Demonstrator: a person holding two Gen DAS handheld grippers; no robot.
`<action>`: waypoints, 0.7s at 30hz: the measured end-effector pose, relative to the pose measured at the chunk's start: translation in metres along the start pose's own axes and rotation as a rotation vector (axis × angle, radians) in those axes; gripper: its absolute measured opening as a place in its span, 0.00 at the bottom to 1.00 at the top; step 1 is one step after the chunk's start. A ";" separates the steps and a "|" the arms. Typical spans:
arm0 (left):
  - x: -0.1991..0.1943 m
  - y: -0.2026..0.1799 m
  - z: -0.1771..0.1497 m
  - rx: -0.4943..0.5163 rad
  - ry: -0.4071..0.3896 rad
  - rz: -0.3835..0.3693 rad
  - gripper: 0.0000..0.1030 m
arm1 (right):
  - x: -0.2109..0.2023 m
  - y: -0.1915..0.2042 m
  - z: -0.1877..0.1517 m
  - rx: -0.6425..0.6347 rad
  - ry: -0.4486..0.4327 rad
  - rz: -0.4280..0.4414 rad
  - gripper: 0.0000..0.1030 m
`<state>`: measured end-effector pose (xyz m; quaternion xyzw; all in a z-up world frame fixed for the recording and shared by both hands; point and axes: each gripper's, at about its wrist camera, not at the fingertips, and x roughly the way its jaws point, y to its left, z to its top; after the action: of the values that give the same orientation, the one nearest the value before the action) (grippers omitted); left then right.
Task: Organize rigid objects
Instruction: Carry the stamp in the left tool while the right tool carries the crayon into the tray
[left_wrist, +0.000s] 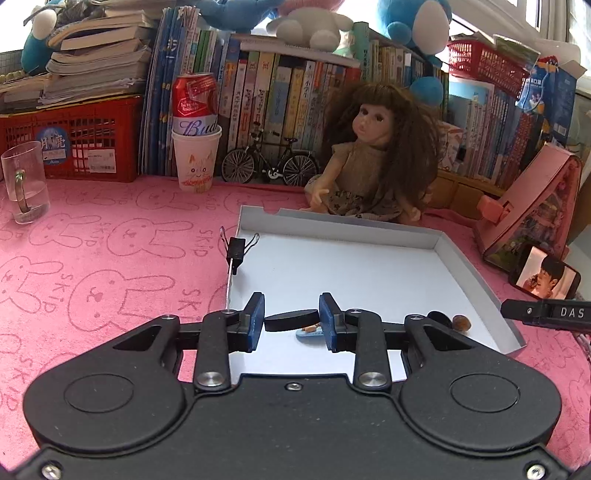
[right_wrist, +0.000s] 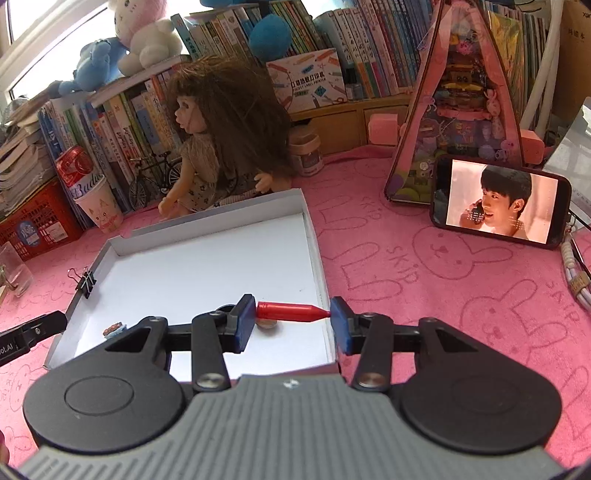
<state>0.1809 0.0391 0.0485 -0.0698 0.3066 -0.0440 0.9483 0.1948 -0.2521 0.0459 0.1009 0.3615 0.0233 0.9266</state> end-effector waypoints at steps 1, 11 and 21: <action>0.004 -0.001 0.000 0.010 0.008 0.007 0.29 | 0.004 0.000 0.003 0.002 0.014 -0.006 0.48; 0.039 -0.006 0.003 0.013 0.093 0.036 0.29 | 0.021 0.011 0.019 0.016 0.069 -0.001 0.47; 0.052 -0.009 -0.001 0.037 0.133 0.076 0.29 | 0.041 0.017 0.024 0.038 0.141 -0.072 0.47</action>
<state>0.2226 0.0236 0.0192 -0.0374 0.3704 -0.0179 0.9279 0.2416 -0.2348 0.0388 0.1035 0.4298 -0.0099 0.8969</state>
